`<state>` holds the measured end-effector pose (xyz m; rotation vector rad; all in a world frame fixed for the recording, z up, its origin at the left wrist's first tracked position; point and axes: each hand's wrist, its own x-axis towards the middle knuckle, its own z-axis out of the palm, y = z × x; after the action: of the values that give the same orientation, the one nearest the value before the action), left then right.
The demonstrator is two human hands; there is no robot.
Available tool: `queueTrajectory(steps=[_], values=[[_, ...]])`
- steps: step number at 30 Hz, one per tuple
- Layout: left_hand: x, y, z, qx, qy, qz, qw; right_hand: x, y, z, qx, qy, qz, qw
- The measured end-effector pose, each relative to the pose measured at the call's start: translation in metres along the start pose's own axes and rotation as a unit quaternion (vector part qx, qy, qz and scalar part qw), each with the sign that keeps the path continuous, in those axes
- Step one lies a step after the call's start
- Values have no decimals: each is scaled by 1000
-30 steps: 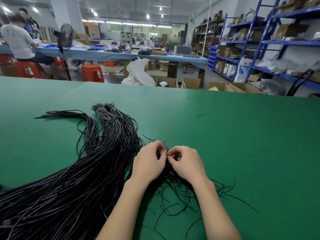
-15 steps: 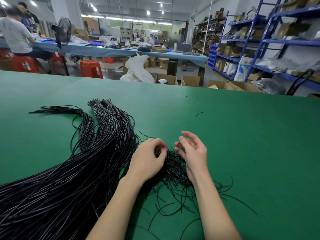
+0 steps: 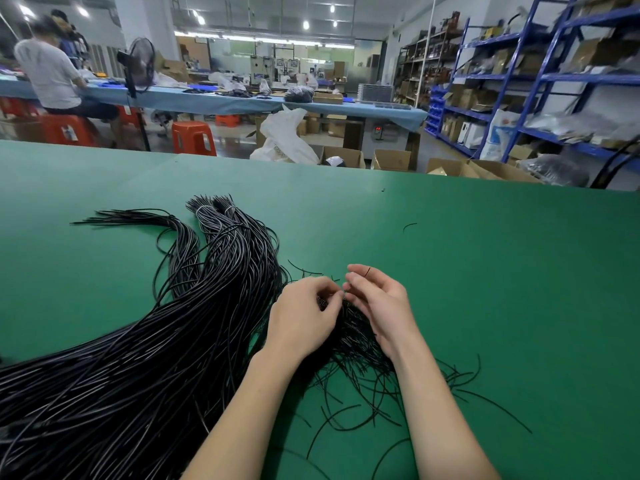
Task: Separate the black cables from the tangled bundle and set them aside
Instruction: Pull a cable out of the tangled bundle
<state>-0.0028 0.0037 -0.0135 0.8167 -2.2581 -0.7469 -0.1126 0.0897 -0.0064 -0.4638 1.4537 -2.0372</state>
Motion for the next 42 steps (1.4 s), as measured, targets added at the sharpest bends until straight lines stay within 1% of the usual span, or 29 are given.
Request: queueTrajectory(steps=[6,15,24,28,30,32,35,36,39,40,42], values=[[1,1,-1,-10,8,-11,1000,-3,0,0,52,8,13,999],[-2,5,-1,-45,12,13,999,-19,13,-7,81,42,-13,996],[1,6,-5,-105,39,15,994,-24,10,-2,64,38,-20,997],[1,7,-7,-105,29,6,994,-24,9,-1,65,37,-13,997],[1,6,-7,-63,34,-5,997,-23,9,-2,68,48,-9,996],[2,3,-9,30,75,-15,997,-22,9,-2,71,61,-8,996],[5,-6,-18,149,132,-46,979,-23,8,-3,67,77,-4,995],[6,-10,-20,184,127,-62,973,-23,8,-2,63,83,-3,995],[4,-17,-20,299,51,-89,949,-23,7,-1,57,88,-3,994],[4,-19,-18,310,35,-92,946,-24,7,-1,55,86,-2,995],[4,-19,-17,307,27,-97,947,-24,8,-1,49,85,-1,995]])
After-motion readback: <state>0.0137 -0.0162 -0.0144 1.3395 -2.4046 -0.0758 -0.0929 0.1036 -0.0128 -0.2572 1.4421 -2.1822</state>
